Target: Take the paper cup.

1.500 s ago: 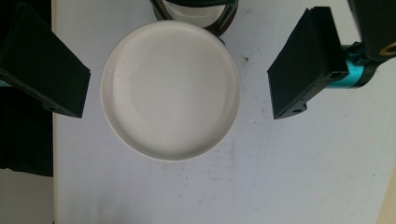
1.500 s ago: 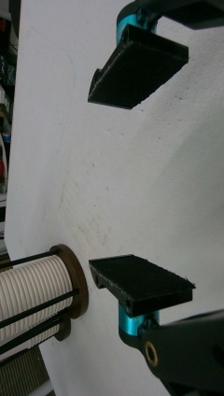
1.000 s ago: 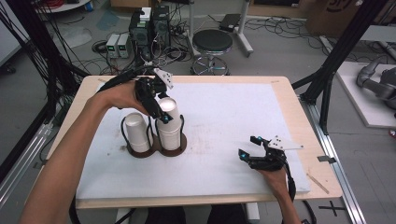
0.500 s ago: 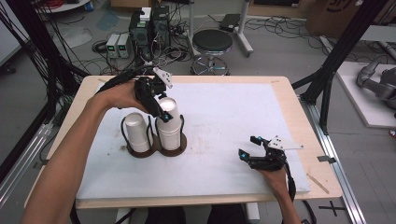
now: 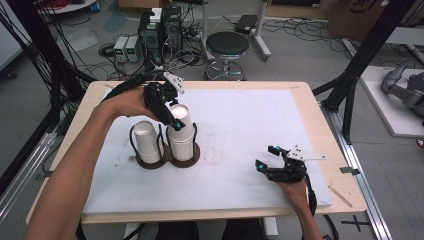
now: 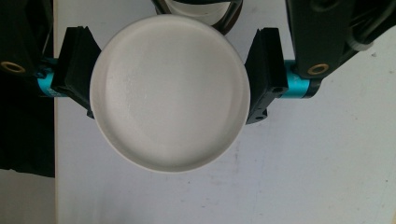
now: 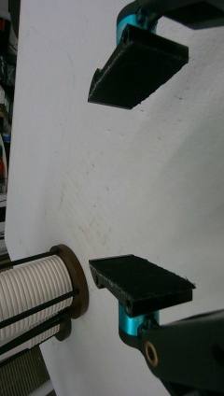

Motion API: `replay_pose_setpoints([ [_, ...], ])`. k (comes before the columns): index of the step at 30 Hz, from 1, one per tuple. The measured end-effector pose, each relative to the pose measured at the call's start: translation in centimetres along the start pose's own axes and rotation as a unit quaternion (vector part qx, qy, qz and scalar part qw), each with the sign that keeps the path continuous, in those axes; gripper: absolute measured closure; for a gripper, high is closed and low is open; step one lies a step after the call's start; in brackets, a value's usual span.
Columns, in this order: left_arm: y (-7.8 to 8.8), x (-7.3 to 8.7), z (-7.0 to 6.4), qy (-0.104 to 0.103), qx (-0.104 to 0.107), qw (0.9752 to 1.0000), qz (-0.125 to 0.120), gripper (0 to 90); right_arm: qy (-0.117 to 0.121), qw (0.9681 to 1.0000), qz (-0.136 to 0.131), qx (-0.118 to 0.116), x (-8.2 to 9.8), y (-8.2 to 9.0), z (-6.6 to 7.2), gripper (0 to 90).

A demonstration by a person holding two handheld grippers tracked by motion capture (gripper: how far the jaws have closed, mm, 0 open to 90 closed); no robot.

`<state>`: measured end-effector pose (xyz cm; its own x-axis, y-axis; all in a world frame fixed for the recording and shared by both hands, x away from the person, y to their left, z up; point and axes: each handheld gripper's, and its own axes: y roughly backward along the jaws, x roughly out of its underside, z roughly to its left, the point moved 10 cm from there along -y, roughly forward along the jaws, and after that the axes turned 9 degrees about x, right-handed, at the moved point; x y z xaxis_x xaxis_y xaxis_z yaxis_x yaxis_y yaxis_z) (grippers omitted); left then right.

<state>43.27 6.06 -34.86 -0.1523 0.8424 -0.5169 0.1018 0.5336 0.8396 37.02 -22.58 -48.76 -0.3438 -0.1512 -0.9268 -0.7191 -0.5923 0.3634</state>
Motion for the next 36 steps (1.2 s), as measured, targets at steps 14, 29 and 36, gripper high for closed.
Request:
replay_pose_setpoints([
  [14, 0.8, -0.4, 0.0, 0.001, -0.006, 0.9999, -0.011, 31.9, -0.001, 1.0, 0.001, -0.002, 0.0, 0.0, 0.0, 18.2],
  [29, 2.6, -1.6, -0.5, -0.004, -0.011, 0.9993, -0.037, 33.0, -0.001, 1.0, 0.002, -0.001, 0.0, 0.0, 0.0, 18.2],
  [36, 3.2, -1.7, -0.5, -0.001, -0.014, 0.9987, -0.048, 33.0, 0.0, 1.0, 0.001, -0.001, 0.0, 0.0, 0.0, 18.2],
])
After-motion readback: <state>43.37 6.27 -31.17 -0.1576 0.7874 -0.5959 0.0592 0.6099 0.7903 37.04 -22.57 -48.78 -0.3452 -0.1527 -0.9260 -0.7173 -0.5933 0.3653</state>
